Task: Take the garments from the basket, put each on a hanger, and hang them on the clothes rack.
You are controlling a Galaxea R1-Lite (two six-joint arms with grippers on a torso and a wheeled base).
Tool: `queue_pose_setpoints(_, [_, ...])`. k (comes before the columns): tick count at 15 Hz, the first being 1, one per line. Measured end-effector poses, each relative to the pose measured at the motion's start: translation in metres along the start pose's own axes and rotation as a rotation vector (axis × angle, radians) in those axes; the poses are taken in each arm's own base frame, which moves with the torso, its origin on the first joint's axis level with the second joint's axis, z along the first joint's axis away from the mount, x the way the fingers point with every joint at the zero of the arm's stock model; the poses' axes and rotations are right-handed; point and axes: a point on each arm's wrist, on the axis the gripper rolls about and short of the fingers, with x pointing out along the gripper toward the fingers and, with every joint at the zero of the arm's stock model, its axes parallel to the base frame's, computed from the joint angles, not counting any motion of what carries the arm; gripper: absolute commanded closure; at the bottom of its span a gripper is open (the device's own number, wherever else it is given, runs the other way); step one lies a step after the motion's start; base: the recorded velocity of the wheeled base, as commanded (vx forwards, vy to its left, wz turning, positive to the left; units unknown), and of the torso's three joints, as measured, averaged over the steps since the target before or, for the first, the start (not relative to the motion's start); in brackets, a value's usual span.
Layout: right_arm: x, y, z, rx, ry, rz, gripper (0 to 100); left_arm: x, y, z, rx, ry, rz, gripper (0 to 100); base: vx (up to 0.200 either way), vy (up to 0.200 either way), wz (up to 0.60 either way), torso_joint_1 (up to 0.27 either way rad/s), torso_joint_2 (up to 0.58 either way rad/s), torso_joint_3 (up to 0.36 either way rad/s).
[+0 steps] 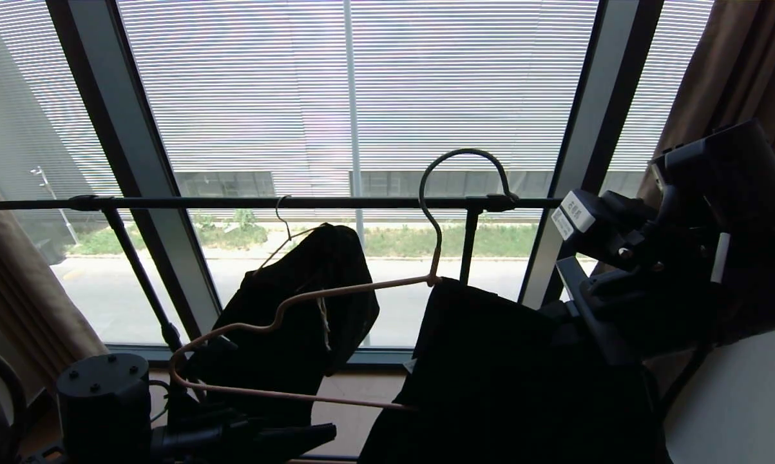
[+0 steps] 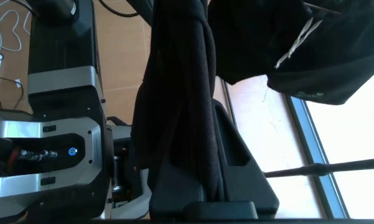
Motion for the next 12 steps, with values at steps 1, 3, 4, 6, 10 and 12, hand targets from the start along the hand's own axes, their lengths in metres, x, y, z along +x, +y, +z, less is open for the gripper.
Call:
queue_pose_setpoints(1, [0.001,0.0,0.0,-0.001,-0.006,0.02,100,0.003,-0.002,0.0,0.008,0.01,-0.013,0,0.0,0.0,0.0,0.0,0.0,0.0])
queue_pose_setpoints(3, [0.003,0.001,0.001,-0.001,-0.013,0.041,100,0.008,-0.003,0.0,0.014,0.021,-0.025,0,0.0,0.0,0.0,0.0,0.0,0.0])
queue_pose_setpoints(4, [0.003,0.001,0.001,-0.001,-0.013,0.047,100,0.011,-0.003,0.0,0.017,0.027,-0.031,0,0.0,0.0,0.0,0.0,0.0,0.0])
queue_pose_setpoints(6, [0.005,0.003,0.002,-0.005,-0.012,0.057,100,0.014,-0.004,0.0,0.022,0.033,-0.039,0,0.0,0.0,0.0,0.0,0.0,0.0])
queue_pose_setpoints(10, [0.008,0.007,0.004,-0.018,-0.017,0.082,100,0.026,-0.01,0.001,0.05,0.054,-0.081,0,0.0,0.0,0.0,0.0,0.0,0.0])
queue_pose_setpoints(12, [0.008,0.008,0.004,-0.018,-0.016,0.083,100,0.032,-0.012,0.0,0.058,0.068,-0.096,0,0.0,0.0,0.0,0.0,0.0,0.0])
